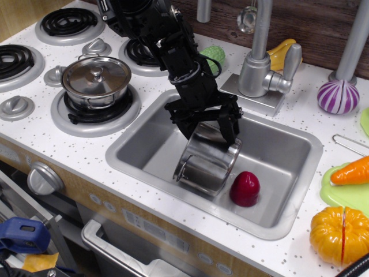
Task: Flip pot upright in sink
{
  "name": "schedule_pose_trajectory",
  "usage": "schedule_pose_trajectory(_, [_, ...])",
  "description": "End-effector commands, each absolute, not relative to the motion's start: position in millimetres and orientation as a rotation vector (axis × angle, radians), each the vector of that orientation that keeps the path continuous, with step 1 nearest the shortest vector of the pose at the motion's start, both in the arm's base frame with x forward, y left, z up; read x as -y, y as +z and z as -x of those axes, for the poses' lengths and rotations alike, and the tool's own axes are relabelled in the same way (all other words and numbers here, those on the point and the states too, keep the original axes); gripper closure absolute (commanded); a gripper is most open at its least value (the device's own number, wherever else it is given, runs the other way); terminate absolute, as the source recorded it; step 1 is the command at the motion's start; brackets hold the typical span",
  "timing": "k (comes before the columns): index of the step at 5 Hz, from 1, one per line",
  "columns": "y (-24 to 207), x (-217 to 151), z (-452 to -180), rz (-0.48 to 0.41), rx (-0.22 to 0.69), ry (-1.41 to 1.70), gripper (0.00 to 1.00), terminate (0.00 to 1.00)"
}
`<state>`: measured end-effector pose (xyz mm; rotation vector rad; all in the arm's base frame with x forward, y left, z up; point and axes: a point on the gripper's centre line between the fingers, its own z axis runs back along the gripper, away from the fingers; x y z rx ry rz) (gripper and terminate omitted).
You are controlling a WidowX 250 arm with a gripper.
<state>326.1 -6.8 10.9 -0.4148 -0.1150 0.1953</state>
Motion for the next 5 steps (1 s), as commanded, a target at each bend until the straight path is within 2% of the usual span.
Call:
schedule_pose_trajectory(1, [28.3,5.1,-333.0,0.358,0.205,0.193,1.0,0.0])
schedule_pose_trajectory(2, [28.2,5.9,-333.5,0.332,0.204,0.196,1.0,0.0])
schedule_pose_trajectory(3, [28.2,10.1,-333.4,0.151,0.194,0.158,1.0,0.0])
schedule_pose_trajectory(5, [27.2,13.8,-332.5,-0.008,0.174,0.132,1.0,0.0])
